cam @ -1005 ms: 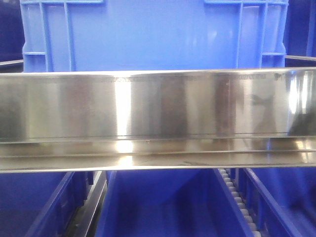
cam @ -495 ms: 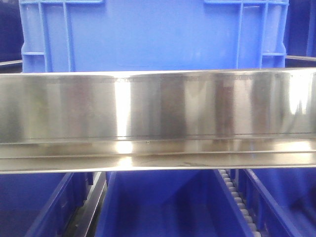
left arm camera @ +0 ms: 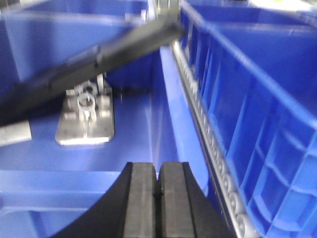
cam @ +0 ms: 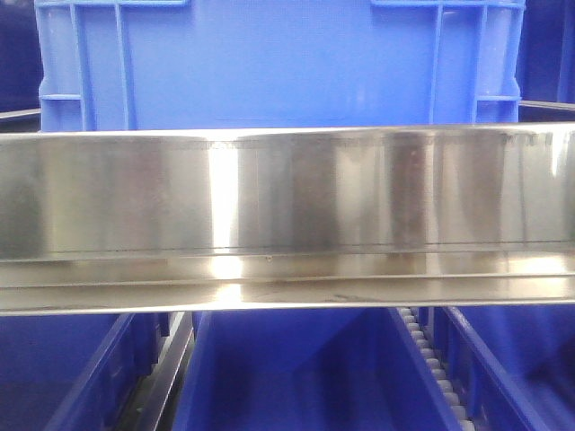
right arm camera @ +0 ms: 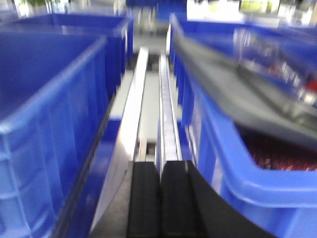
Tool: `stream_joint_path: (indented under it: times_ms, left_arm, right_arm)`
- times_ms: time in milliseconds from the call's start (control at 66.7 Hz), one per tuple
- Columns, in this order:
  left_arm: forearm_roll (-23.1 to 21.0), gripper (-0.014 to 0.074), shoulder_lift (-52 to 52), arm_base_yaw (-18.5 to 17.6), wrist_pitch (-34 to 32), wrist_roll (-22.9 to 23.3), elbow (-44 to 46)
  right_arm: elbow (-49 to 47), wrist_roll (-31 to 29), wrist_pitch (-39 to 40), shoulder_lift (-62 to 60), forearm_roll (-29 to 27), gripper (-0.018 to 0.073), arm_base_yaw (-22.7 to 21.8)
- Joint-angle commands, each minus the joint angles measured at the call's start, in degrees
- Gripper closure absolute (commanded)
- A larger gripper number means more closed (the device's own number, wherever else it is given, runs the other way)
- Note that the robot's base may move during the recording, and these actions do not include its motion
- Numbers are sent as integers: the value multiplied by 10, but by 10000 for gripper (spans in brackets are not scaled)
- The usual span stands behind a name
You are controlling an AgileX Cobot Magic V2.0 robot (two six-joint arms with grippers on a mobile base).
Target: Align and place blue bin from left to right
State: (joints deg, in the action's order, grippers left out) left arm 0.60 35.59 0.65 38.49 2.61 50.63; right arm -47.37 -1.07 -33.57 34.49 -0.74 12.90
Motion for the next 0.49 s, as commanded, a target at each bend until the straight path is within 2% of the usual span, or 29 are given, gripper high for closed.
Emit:
stream_joint_path:
  times_ms: [0,255,480]
  left_arm:
    - [-9,707,7,3,-4,-1,5]
    - [-10,707,7,3,-12,-1,5]
    - [-19,707,7,3,-48,-1,5]
  right_arm:
    - [-6,-6,6,17,0,629,-1]
    - [-6,-6,13,22,0,629,-1]
    - [-6,-6,35,22,0,629,-1]
